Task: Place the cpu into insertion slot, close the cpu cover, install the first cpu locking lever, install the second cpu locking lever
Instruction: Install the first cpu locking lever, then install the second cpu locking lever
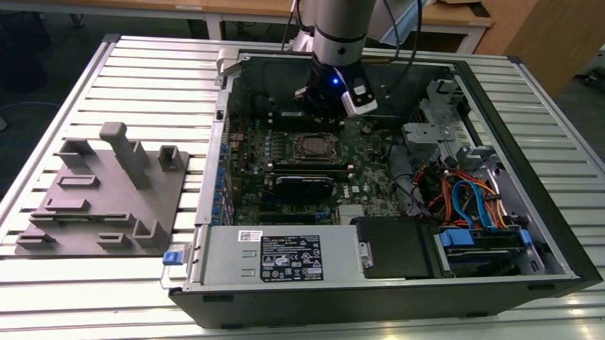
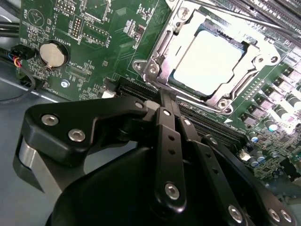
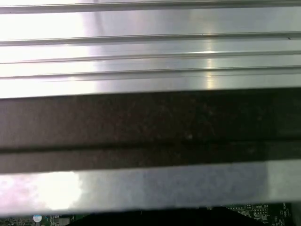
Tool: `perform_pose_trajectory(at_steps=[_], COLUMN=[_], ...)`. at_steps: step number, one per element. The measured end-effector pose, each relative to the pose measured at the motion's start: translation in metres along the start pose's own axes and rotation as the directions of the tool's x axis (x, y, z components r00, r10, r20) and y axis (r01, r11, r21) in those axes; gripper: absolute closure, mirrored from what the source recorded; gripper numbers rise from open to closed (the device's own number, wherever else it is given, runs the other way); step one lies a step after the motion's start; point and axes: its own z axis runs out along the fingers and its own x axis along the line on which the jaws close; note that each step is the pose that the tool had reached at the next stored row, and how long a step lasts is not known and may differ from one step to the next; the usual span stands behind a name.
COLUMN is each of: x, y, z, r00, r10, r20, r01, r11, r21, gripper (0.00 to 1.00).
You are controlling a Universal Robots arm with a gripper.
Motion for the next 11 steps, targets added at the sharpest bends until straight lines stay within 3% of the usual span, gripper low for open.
perform_pose_trajectory(at_steps=[11], x=[-0.0002], y=[-0.0020], z=[-0.0002], r00=[1.0000], r10=[0.000], r20=[0.0000], r01=[0.000], r11=[1.0000], r21=[0.0001], gripper=[0.90])
